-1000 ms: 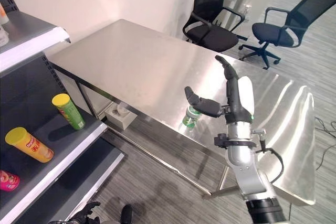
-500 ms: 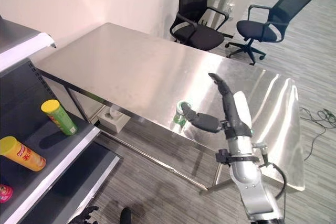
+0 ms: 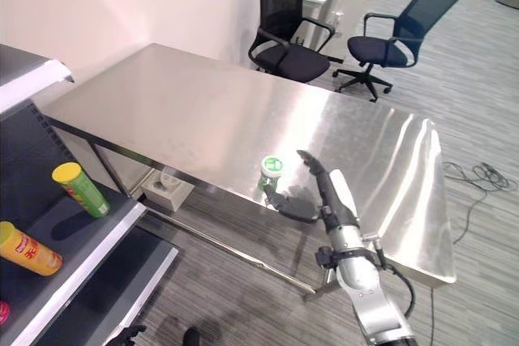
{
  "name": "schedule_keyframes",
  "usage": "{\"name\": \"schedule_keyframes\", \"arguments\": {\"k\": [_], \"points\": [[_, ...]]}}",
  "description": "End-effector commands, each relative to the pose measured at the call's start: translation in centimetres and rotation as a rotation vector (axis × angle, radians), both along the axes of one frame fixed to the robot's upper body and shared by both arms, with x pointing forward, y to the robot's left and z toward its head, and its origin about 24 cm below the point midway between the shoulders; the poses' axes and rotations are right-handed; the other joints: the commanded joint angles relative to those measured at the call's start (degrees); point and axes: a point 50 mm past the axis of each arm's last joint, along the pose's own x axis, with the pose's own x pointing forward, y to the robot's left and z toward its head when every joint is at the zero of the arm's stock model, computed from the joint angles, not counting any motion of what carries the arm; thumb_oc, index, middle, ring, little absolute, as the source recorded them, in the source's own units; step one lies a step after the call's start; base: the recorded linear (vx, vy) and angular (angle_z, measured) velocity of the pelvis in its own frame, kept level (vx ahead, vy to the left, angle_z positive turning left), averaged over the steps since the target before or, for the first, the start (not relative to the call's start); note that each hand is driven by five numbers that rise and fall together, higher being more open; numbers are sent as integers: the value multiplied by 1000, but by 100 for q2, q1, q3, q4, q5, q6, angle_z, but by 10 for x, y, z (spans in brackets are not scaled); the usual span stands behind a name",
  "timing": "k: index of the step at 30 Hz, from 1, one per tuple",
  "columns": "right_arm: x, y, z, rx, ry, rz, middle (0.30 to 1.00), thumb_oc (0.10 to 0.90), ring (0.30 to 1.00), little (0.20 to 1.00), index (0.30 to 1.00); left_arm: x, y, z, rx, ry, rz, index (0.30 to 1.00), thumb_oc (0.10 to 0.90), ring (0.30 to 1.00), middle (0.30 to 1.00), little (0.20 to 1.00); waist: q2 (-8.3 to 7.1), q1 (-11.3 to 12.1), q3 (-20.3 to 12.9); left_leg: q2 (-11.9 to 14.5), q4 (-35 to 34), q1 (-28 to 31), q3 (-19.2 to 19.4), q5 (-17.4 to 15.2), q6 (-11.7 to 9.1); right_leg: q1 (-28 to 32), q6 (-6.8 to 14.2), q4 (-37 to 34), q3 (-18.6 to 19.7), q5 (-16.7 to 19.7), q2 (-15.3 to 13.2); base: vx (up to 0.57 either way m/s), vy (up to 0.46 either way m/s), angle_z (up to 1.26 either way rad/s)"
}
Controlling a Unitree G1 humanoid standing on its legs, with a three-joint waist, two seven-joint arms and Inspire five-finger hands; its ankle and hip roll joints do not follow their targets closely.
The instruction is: Put the goods on the table back onto the shelves and tidy them up.
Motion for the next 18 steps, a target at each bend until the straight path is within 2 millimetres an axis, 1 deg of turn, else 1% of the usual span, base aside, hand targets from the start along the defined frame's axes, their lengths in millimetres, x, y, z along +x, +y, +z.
{"name": "schedule_keyframes", "arguments": {"k": [1, 5, 7, 12, 18], "points": [[7, 4, 65, -3, -340, 35, 900, 800, 900, 900, 900, 21, -16, 0, -54, -45, 21, 900, 800, 900, 900, 900, -131, 68, -209, 276, 50, 212, -94, -544, -175, -351, 179, 35, 119, 121, -32, 100, 17, 0], [3, 1, 73, -3, -382, 25, 900, 800, 900, 900, 900, 12, -21, -3, -55, -13, -26, 900, 800, 900, 900, 900, -95, 55, -214, 280, 50, 256, -76, -595, -169, -374, 204, 35, 140, 121, -42, 45, 16, -1], [1, -2, 74, -12, -394, 2, 900, 800, 900, 900, 900, 7, -22, -5, -51, 4, -42, 900, 800, 900, 900, 900, -72, 44, -237, 283, 50, 297, -65, -635, -166, -376, 218, 35, 151, 113, -43, 60, 19, -2], [1, -1, 74, -30, -400, -1, 900, 800, 900, 900, 900, 10, -22, -4, -37, -5, -70, 900, 800, 900, 900, 900, -49, 37, -247, 288, 50, 337, -65, -670, -162, -366, 219, 35, 168, 93, -41, 11, 3, 0], [9, -1, 68, -65, -366, -6, 900, 800, 900, 900, 900, 14, -24, -3, -35, -14, -110, 900, 800, 900, 900, 900, -42, 76, -241, 281, 50, 381, -97, -710, -157, -334, 220, 35, 143, 68, -37, 12, 4, 0]]}}
